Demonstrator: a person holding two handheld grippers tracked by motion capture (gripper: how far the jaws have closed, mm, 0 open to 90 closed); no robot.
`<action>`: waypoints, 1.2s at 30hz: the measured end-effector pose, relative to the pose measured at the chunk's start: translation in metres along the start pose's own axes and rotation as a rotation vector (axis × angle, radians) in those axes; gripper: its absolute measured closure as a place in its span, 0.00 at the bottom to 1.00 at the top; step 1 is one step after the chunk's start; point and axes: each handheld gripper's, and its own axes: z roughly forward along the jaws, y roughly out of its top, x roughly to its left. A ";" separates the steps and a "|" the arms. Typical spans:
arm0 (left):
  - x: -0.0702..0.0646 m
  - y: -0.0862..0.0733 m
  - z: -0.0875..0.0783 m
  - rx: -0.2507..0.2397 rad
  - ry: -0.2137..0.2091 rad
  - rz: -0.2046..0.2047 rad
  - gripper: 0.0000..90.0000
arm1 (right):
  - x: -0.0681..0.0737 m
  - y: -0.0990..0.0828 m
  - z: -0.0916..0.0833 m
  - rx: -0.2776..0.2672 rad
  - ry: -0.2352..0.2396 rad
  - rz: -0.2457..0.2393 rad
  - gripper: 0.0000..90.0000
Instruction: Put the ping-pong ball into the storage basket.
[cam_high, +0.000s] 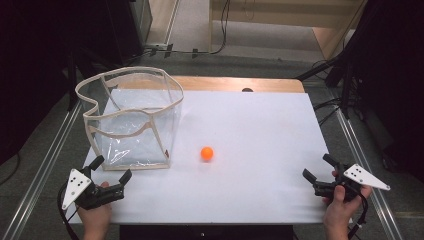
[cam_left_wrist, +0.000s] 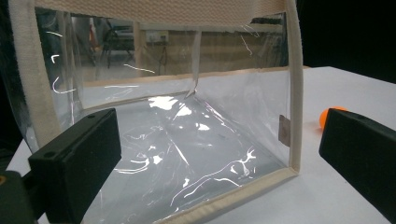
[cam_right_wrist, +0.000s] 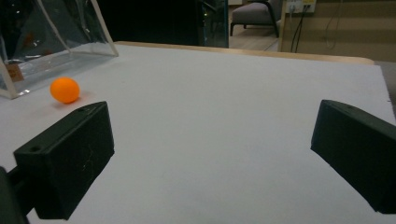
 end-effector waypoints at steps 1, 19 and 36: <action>0.000 0.000 0.000 0.001 -0.001 0.002 0.00 | 0.000 0.000 0.000 0.000 0.000 0.000 0.00; -0.004 -0.001 0.001 0.022 0.004 0.030 0.00 | 0.019 0.024 0.007 0.048 0.011 -0.109 0.00; -0.004 -0.001 0.001 0.018 -0.007 0.031 0.00 | 0.036 0.056 0.038 0.131 0.133 -0.149 0.00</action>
